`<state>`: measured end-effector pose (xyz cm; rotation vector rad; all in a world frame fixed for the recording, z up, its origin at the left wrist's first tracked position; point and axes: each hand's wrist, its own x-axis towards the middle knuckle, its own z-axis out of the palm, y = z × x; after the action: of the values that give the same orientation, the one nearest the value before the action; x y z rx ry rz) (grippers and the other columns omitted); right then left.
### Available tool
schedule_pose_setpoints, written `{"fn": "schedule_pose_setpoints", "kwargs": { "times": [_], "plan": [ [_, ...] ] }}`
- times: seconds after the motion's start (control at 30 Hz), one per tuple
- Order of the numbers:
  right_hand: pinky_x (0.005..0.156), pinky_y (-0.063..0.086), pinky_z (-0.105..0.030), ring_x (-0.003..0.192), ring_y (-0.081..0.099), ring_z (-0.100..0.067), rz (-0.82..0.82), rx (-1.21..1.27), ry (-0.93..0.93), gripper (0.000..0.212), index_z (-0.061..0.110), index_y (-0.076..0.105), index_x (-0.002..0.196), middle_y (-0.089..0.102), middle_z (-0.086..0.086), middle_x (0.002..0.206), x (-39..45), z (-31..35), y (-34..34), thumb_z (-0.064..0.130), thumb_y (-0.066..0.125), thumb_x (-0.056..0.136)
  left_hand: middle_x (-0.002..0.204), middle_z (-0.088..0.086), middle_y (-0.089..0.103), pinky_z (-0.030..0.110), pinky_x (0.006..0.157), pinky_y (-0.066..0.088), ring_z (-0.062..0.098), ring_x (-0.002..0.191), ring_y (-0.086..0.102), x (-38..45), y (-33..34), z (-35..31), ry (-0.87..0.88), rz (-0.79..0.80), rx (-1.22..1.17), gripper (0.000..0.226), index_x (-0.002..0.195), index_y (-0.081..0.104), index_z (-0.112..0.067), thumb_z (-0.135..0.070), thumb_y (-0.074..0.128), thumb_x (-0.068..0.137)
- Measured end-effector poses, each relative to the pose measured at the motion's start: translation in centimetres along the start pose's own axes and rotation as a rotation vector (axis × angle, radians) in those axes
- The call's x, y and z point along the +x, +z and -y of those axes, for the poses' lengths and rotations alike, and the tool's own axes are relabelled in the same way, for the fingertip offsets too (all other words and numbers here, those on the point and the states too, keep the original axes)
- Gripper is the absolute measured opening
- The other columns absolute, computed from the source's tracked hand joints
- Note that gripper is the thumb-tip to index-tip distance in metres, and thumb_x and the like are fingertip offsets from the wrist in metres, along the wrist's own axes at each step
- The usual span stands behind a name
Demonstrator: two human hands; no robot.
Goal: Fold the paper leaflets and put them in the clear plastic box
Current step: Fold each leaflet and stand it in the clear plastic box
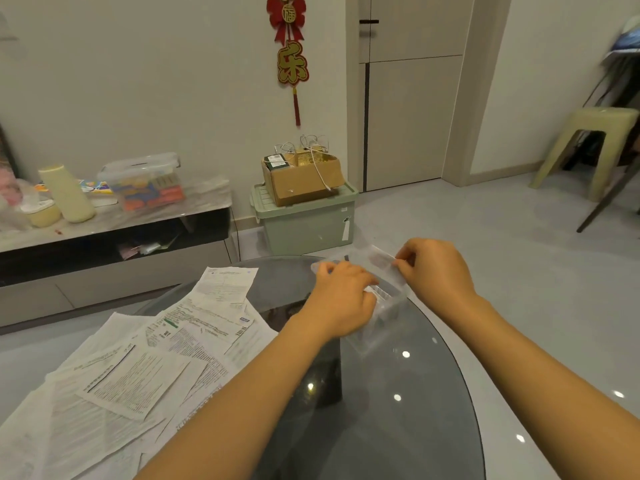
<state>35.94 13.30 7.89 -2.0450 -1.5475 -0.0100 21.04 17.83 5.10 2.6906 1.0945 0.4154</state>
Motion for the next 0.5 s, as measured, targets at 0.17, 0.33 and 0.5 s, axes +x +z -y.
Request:
{"fn": "schedule_pose_setpoints", "kwargs": {
  "times": [0.17,0.33,0.5],
  "plan": [
    [0.065,0.045,-0.028,0.082,0.061,-0.023,0.019,-0.077,0.006,0.014,0.012,0.067,0.091,0.069,-0.004,0.088,1.0,-0.4,1.7,0.017,0.054,0.089,0.138,-0.006,0.049,0.036,0.102,0.020,0.013,0.121,0.038,2.4,1.8,0.5,0.132,0.105,0.143,0.064,0.129,0.053,-0.020,-0.037,0.017,0.079],
    [0.066,0.047,-0.029,0.081,0.062,-0.023,0.038,-0.062,0.014,0.015,0.012,0.068,0.090,0.070,-0.004,0.088,1.5,-0.7,2.8,0.017,0.055,0.088,0.124,-0.005,0.054,0.035,0.097,0.024,0.013,0.110,0.039,2.9,2.5,1.0,0.141,0.123,0.138,0.061,0.120,0.059,-0.020,-0.037,0.017,0.080],
    [0.068,0.051,-0.031,0.078,0.062,-0.018,-0.063,0.107,-0.033,0.013,0.015,0.069,0.090,0.068,0.000,0.083,1.3,-0.4,2.7,0.022,0.058,0.090,0.112,-0.004,0.059,0.034,0.094,0.028,0.012,0.100,0.043,2.4,2.9,1.5,0.141,0.051,0.109,0.065,0.112,0.064,-0.019,-0.041,0.012,0.079]
  ]
}}
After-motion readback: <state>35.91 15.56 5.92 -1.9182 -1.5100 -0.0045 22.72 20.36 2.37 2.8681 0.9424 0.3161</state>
